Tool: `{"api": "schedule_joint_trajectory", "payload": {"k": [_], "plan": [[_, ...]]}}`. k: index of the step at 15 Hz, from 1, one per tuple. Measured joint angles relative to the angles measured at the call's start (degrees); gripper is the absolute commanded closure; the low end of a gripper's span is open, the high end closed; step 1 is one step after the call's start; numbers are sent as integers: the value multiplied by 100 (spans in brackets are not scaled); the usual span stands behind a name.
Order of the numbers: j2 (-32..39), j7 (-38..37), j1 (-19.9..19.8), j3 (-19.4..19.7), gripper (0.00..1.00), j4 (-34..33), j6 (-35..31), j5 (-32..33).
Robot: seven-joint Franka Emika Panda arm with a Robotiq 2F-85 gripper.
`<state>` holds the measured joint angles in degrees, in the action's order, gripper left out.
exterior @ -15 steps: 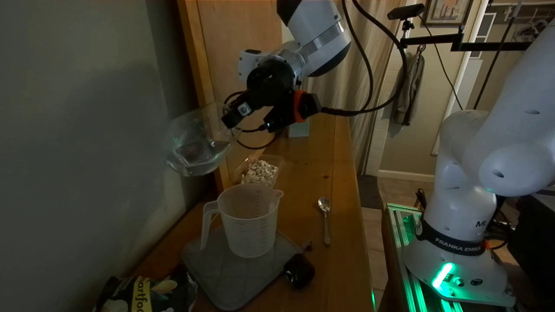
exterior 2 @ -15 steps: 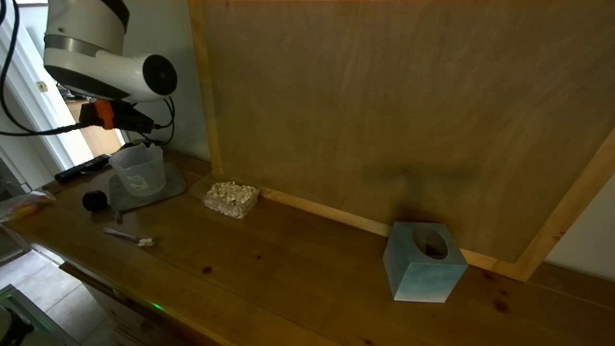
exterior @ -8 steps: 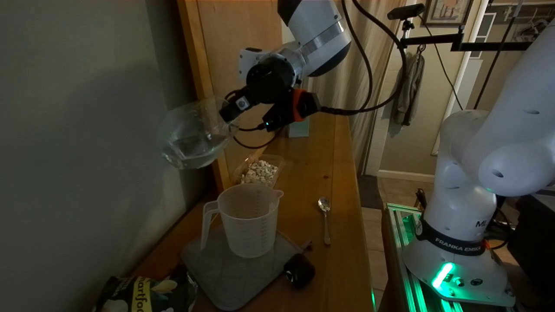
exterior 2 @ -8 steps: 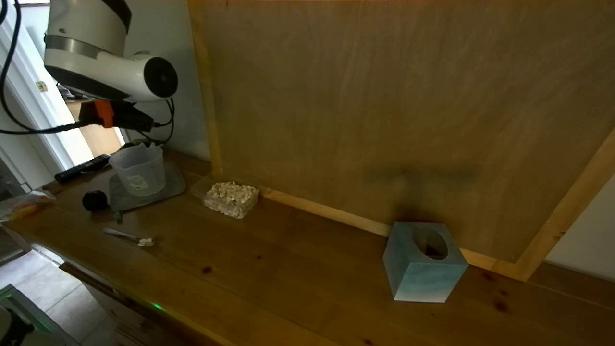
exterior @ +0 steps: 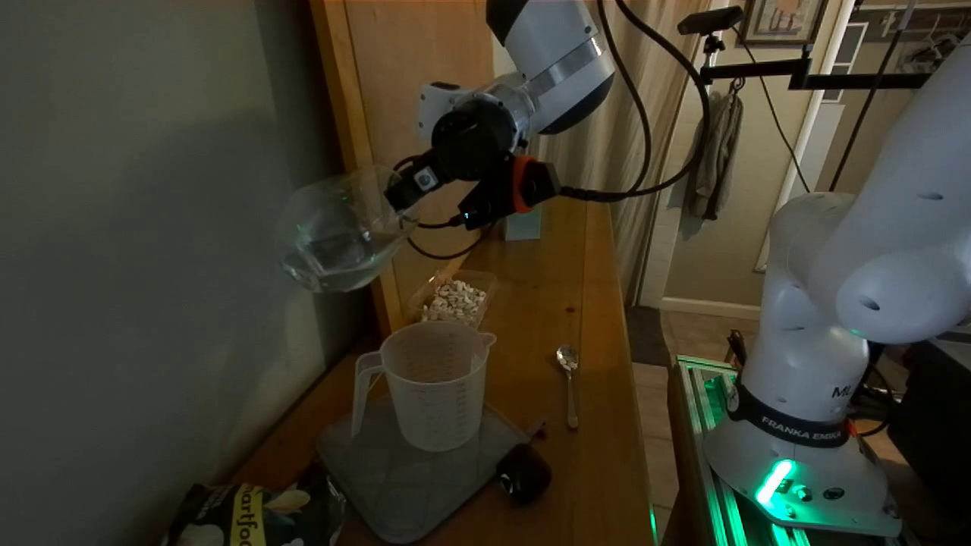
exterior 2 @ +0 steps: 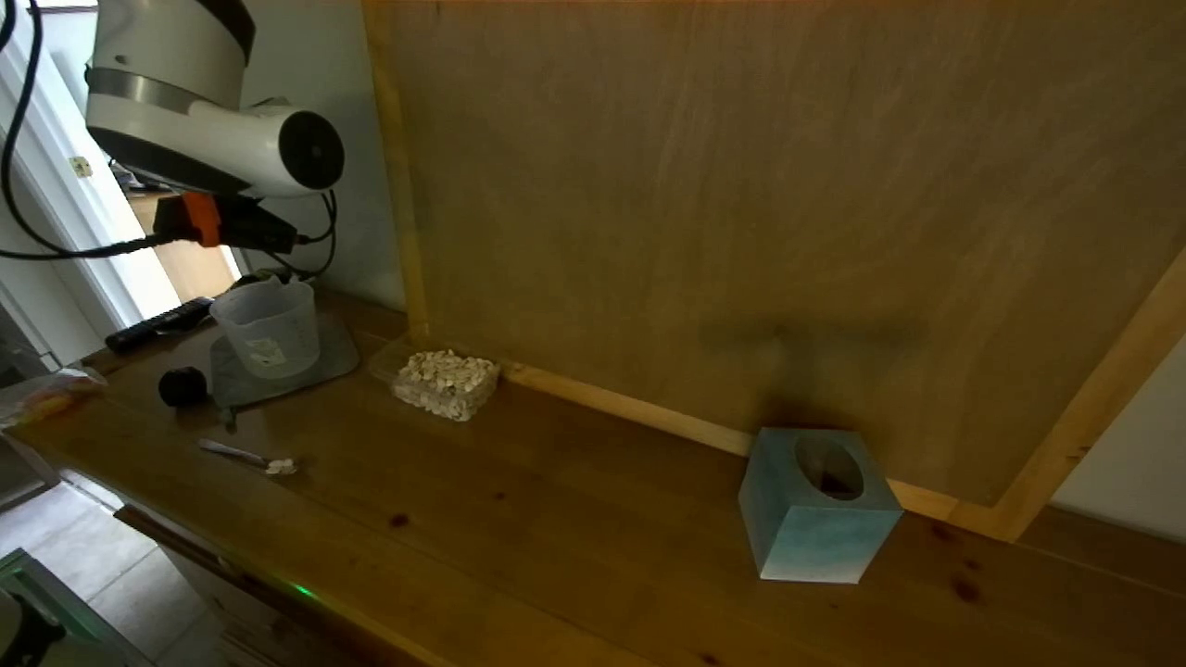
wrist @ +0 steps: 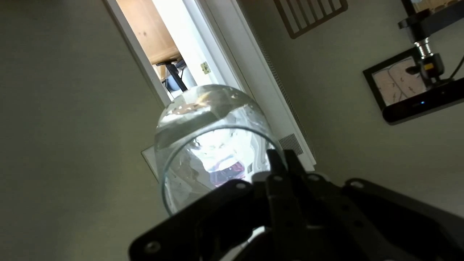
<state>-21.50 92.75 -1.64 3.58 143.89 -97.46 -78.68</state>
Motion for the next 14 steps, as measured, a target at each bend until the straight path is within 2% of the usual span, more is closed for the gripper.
{"api": "schedule_joint_trajectory", "payload": {"k": [14], "plan": [[0, 144, -66, 20, 99, 0, 169, -166]]}}
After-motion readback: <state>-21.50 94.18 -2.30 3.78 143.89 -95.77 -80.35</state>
